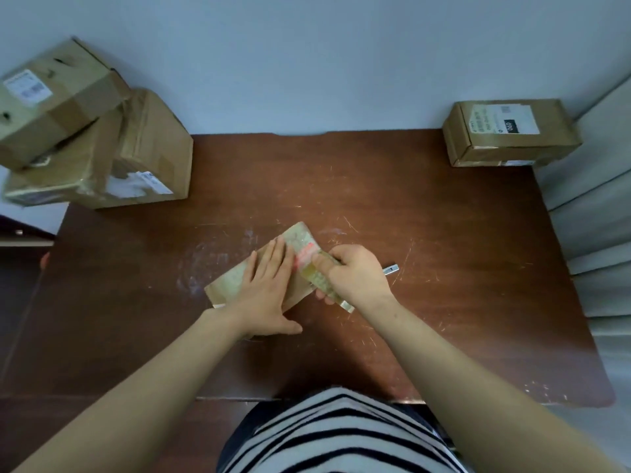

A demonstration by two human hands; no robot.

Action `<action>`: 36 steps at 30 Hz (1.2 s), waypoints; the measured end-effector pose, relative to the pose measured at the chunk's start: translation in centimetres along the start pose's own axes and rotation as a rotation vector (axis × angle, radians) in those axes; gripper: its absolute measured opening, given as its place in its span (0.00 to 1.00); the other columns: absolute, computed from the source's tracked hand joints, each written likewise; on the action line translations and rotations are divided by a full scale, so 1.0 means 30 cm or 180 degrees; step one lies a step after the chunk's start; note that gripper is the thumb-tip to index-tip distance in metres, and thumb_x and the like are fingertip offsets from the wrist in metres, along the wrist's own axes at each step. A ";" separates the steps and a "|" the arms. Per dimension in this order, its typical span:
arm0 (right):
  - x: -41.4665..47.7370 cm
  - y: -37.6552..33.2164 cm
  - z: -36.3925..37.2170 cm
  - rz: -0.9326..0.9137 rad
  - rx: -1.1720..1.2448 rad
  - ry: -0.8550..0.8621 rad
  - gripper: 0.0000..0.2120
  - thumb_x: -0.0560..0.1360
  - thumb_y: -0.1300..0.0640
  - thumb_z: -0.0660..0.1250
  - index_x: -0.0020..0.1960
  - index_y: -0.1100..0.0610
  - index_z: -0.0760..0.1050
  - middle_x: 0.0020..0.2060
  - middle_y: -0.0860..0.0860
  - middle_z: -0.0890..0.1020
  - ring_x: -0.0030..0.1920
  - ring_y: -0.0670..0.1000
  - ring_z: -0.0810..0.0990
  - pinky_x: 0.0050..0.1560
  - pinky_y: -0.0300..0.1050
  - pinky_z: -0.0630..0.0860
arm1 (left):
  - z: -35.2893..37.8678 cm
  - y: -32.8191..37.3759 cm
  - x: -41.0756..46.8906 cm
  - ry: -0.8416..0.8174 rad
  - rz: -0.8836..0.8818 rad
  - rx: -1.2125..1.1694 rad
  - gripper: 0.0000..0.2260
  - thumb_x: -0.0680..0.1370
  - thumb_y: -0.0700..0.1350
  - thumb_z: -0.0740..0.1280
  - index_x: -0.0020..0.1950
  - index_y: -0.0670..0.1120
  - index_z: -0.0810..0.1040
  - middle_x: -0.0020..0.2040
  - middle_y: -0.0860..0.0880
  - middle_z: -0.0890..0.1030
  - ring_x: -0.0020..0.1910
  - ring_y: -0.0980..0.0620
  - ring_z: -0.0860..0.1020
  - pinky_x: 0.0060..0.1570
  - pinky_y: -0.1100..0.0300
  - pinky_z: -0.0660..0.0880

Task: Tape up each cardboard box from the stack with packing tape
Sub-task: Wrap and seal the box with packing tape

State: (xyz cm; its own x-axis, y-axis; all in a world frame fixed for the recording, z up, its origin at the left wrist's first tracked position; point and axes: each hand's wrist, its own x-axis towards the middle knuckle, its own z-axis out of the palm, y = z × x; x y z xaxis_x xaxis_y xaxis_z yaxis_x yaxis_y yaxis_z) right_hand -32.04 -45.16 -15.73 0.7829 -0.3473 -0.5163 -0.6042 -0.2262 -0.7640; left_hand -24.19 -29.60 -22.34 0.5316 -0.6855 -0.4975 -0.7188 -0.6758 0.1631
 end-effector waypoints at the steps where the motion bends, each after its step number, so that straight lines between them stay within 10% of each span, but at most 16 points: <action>1: 0.007 -0.012 0.009 -0.0035 0.0007 -0.0027 0.15 0.79 0.51 0.61 0.38 0.58 0.76 0.30 0.54 0.84 0.30 0.56 0.83 0.42 0.56 0.82 | 0.001 -0.025 0.006 0.0090 -0.0068 0.0125 0.53 0.72 0.59 0.68 0.74 0.44 0.28 0.73 0.47 0.25 0.72 0.51 0.27 0.71 0.50 0.30; 17: 0.038 -0.011 0.077 -0.0527 0.0071 -0.0378 0.15 0.79 0.52 0.64 0.37 0.60 0.73 0.21 0.42 0.76 0.25 0.40 0.77 0.30 0.33 0.70 | -0.022 -0.125 0.102 0.0886 0.0027 -0.0153 0.39 0.79 0.54 0.62 0.76 0.45 0.36 0.79 0.48 0.41 0.77 0.52 0.40 0.73 0.57 0.35; 30: 0.039 0.144 0.119 0.0891 -0.0630 -0.0739 0.18 0.79 0.48 0.59 0.43 0.61 0.77 0.26 0.52 0.83 0.25 0.48 0.81 0.46 0.46 0.81 | -0.101 -0.114 0.099 0.0130 -0.0170 -0.0416 0.40 0.76 0.50 0.61 0.78 0.47 0.37 0.78 0.49 0.36 0.76 0.54 0.35 0.73 0.53 0.33; 36: 0.036 0.160 0.120 0.0959 -0.0296 -0.0736 0.22 0.79 0.45 0.59 0.45 0.64 0.78 0.28 0.55 0.83 0.25 0.51 0.80 0.49 0.52 0.81 | -0.103 0.029 0.231 0.1246 -0.1369 -0.0772 0.37 0.80 0.64 0.43 0.78 0.39 0.40 0.78 0.40 0.41 0.78 0.45 0.40 0.75 0.51 0.38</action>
State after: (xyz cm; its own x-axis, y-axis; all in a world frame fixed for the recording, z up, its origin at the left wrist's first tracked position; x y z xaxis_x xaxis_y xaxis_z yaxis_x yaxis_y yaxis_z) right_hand -33.55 -43.33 -21.36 0.5748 -0.1987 -0.7938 -0.8147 -0.2306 -0.5321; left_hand -19.75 -35.78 -23.02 0.9081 -0.3560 -0.2203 -0.3066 -0.9238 0.2293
